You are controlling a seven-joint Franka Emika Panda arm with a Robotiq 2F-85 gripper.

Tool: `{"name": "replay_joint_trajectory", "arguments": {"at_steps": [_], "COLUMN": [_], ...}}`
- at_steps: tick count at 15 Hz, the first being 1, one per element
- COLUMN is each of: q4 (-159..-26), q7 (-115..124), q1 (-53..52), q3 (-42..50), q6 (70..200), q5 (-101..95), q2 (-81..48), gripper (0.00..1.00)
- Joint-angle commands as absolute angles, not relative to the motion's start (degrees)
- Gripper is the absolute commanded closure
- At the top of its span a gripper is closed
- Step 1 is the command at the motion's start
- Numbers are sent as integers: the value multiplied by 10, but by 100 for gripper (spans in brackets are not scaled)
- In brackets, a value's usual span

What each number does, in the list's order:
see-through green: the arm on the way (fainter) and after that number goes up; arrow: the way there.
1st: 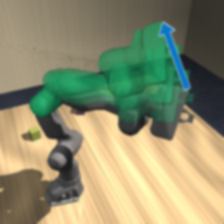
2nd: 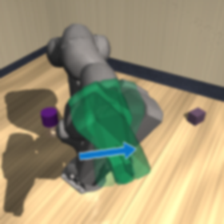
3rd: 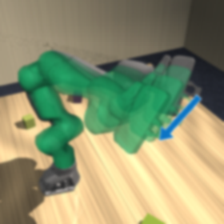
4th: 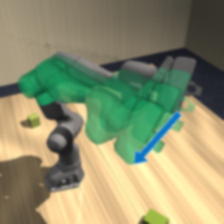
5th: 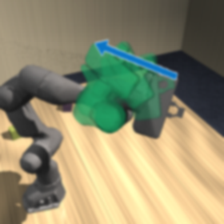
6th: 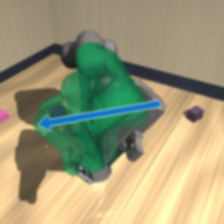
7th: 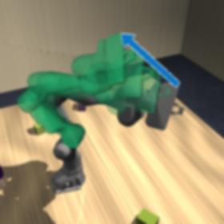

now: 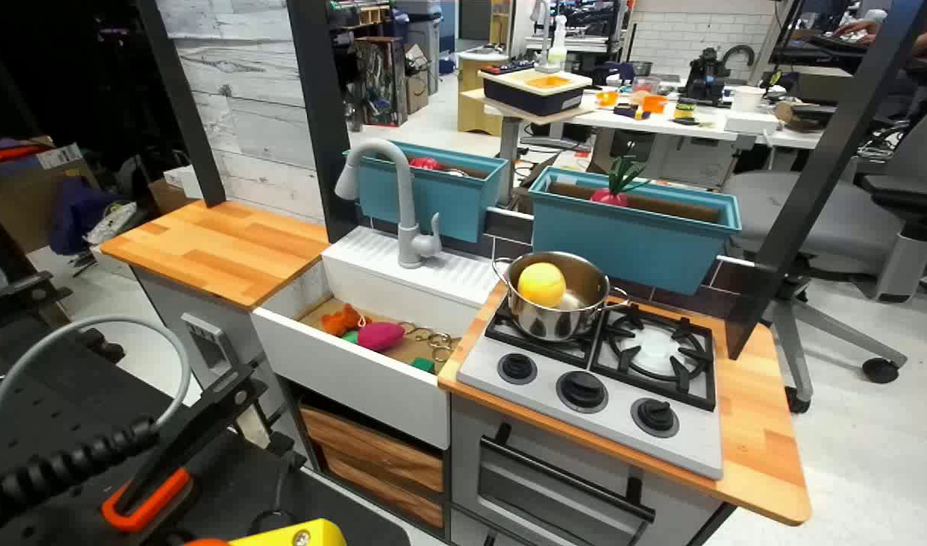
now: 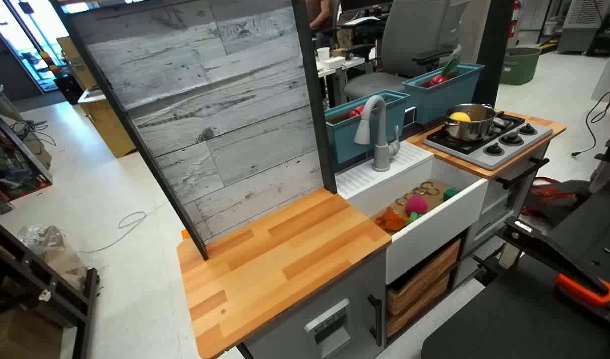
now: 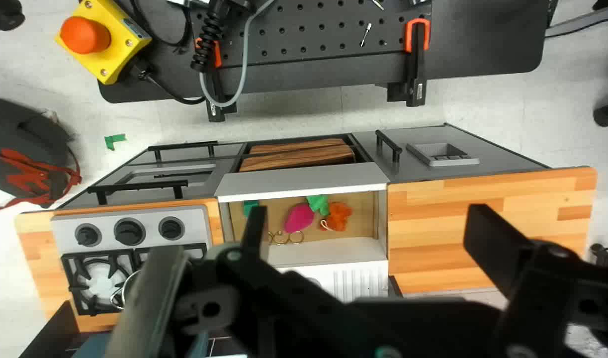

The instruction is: Move the tap

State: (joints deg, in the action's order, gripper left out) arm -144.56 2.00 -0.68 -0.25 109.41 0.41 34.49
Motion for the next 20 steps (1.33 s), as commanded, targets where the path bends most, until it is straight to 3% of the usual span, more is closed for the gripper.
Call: {"name": "replay_joint_trajectory", "arguments": {"at_steps": [1,20], "q4": [-1445,-1443], "q7": [19,37], "q1": [-5,-2], "q3": [-4,-14], "q6": [1093,1110], "q5": [5,1], "q2": [345,316], "gripper": [0,0]}}
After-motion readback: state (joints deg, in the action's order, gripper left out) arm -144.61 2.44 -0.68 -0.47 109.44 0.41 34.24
